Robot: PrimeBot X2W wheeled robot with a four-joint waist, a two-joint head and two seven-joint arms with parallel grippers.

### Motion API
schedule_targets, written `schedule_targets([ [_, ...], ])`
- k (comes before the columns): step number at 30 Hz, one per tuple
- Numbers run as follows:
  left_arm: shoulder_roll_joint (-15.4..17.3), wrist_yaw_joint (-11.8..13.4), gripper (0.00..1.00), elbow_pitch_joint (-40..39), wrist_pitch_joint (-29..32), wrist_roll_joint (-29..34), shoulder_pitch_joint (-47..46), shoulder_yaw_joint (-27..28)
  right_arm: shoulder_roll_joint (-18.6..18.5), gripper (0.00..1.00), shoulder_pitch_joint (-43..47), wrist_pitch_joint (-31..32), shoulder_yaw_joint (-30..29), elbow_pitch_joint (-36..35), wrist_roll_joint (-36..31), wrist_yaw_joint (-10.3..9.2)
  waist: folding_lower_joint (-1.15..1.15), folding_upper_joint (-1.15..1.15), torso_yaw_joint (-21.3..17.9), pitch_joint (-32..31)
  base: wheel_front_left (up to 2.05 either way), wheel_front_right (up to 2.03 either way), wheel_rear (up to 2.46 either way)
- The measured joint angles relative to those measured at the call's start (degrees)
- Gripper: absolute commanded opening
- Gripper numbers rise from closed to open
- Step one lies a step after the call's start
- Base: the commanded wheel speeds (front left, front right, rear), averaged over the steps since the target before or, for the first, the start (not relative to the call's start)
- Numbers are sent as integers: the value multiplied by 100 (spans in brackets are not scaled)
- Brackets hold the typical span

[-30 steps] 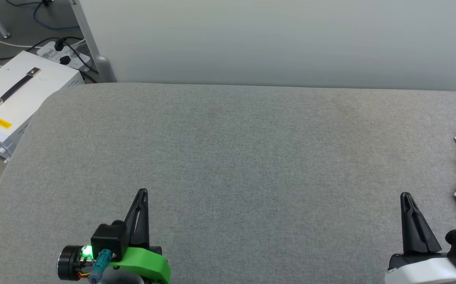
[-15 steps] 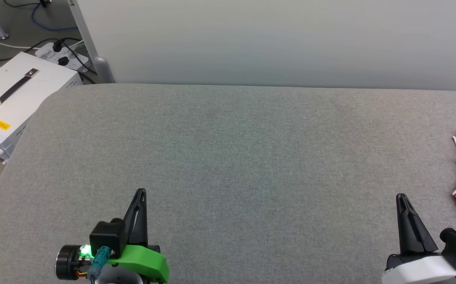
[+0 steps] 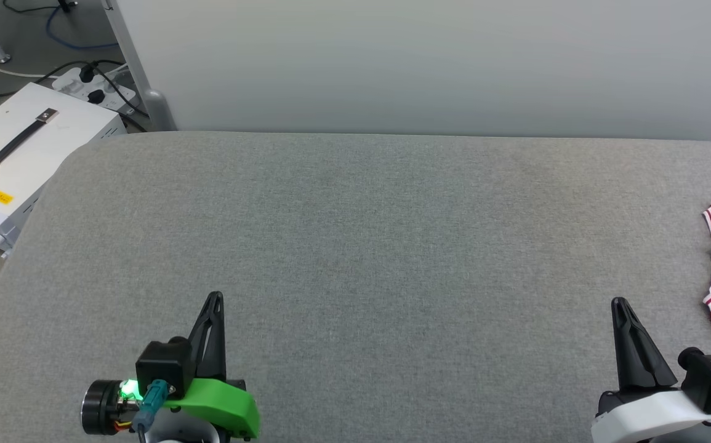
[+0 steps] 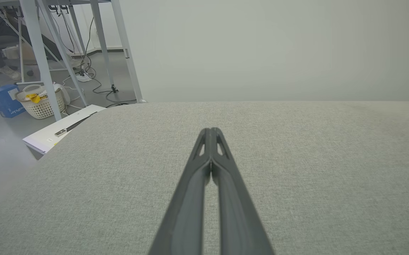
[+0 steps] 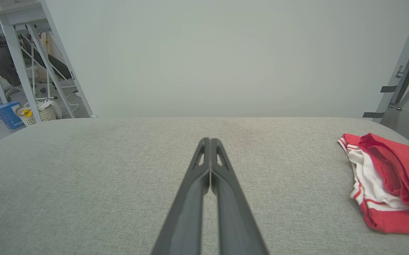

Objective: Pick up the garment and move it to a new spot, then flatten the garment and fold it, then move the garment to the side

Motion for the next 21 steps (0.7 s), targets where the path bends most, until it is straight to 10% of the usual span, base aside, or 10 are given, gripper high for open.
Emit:
schedule_targets([
  [21, -2, 44, 0, -110, 255, 105, -10, 62, 0, 0, -118, 266, 75, 38, -190, 0, 0, 0, -43, -6, 0, 0, 0],
])
